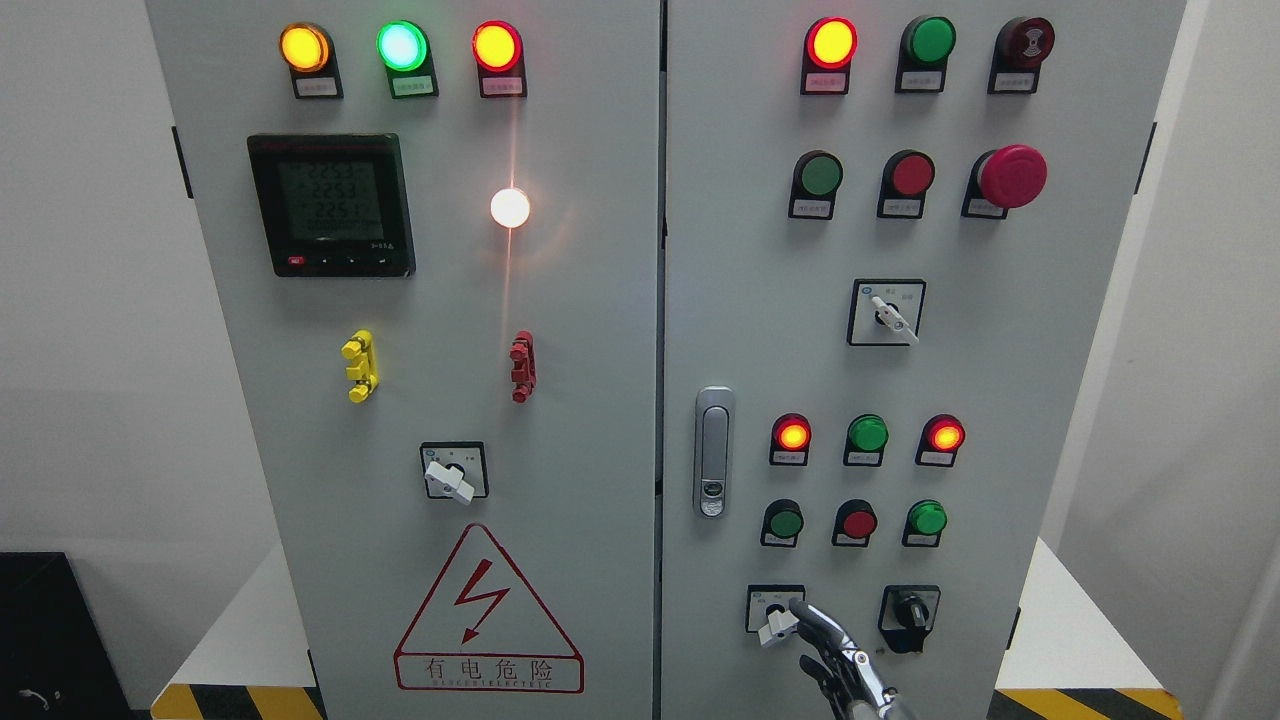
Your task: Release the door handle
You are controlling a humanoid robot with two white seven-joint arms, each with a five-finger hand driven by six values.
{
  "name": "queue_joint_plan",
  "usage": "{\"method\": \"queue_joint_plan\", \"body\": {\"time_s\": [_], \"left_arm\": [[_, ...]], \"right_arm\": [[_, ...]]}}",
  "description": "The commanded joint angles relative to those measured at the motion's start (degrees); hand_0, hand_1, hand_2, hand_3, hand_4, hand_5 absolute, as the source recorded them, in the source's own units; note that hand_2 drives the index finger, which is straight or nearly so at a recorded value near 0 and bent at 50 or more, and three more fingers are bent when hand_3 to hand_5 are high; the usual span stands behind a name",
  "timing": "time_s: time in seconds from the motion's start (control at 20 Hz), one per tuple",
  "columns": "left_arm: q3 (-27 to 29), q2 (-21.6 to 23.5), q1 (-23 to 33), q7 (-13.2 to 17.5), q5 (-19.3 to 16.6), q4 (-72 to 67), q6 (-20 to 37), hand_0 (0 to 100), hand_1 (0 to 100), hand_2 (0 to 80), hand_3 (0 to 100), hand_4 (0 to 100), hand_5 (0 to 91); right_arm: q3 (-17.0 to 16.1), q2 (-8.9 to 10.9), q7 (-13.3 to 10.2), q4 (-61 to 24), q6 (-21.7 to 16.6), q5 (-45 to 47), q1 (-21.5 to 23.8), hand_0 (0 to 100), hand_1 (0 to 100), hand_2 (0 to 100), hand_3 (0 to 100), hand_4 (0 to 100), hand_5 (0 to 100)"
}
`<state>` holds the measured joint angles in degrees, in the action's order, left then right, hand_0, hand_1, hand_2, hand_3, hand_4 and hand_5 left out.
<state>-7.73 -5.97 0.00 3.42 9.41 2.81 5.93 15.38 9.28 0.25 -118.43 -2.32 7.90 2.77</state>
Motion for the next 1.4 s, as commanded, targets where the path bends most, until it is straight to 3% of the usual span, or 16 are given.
{"method": "queue_joint_plan", "body": {"time_s": [0.0,0.35,0.45,0.5,0.6,0.65,0.75,0.8,0.95,1.05,1.15,1.35], "left_arm": [[0.0,0.0,0.4,0.0,0.0,0.0,0.0,12,56,0.0,0,0,0.0],[0.0,0.0,0.4,0.0,0.0,0.0,0.0,12,56,0.0,0,0,0.0],[0.0,0.0,0.5,0.0,0.0,0.0,0.0,12,56,0.0,0,0,0.0],[0.0,0.0,0.4,0.0,0.0,0.0,0.0,12,56,0.0,0,0,0.0],[0.0,0.0,0.5,0.0,0.0,0.0,0.0,12,56,0.0,0,0,0.0],[0.0,0.0,0.5,0.0,0.0,0.0,0.0,12,56,0.0,0,0,0.0],[0.0,0.0,0.5,0.0,0.0,0.0,0.0,12,56,0.0,0,0,0.0],[0.0,0.0,0.4,0.0,0.0,0.0,0.0,12,56,0.0,0,0,0.0],[0.0,0.0,0.5,0.0,0.0,0.0,0.0,12,56,0.0,0,0,0.0],[0.0,0.0,0.5,0.0,0.0,0.0,0.0,12,56,0.0,0,0,0.0],[0.0,0.0,0.5,0.0,0.0,0.0,0.0,12,56,0.0,0,0,0.0],[0.0,0.0,0.4,0.0,0.0,0.0,0.0,12,56,0.0,0,0,0.0]], "right_arm": [[0.2,0.13,0.0,-0.1,0.0,0.0,-0.1,26,0,0,0,0,0],[0.2,0.13,0.0,-0.2,0.0,-0.1,-0.1,25,0,0,0,0,0],[0.2,0.13,0.0,-0.2,0.0,-0.3,-0.2,25,0,0,4,6,2],[0.2,0.13,0.0,-0.2,0.0,-0.6,-0.2,24,2,0,7,12,8],[0.2,0.13,0.0,-0.5,-0.1,-1.2,-0.3,24,14,0,25,36,30],[0.2,0.04,0.0,-0.6,-0.1,-2.9,-0.3,24,18,0,32,42,36],[0.2,-0.05,-0.2,-0.5,-0.1,-10.1,-0.3,27,24,0,47,58,56],[0.2,-0.05,-0.3,-0.5,-0.2,-13.6,-0.3,31,28,0,58,69,70],[0.2,-0.48,-0.7,-0.5,-0.1,-20.1,-1.3,37,34,0,77,86,92],[0.2,-0.75,-1.9,-0.1,-0.1,-23.6,-2.3,38,38,0,82,90,100],[0.1,-0.75,-3.7,0.4,0.2,-27.9,-3.4,37,41,0,88,98,100],[0.2,-0.84,-5.2,1.0,1.7,-37.6,-5.2,36,43,0,97,100,100]]}}
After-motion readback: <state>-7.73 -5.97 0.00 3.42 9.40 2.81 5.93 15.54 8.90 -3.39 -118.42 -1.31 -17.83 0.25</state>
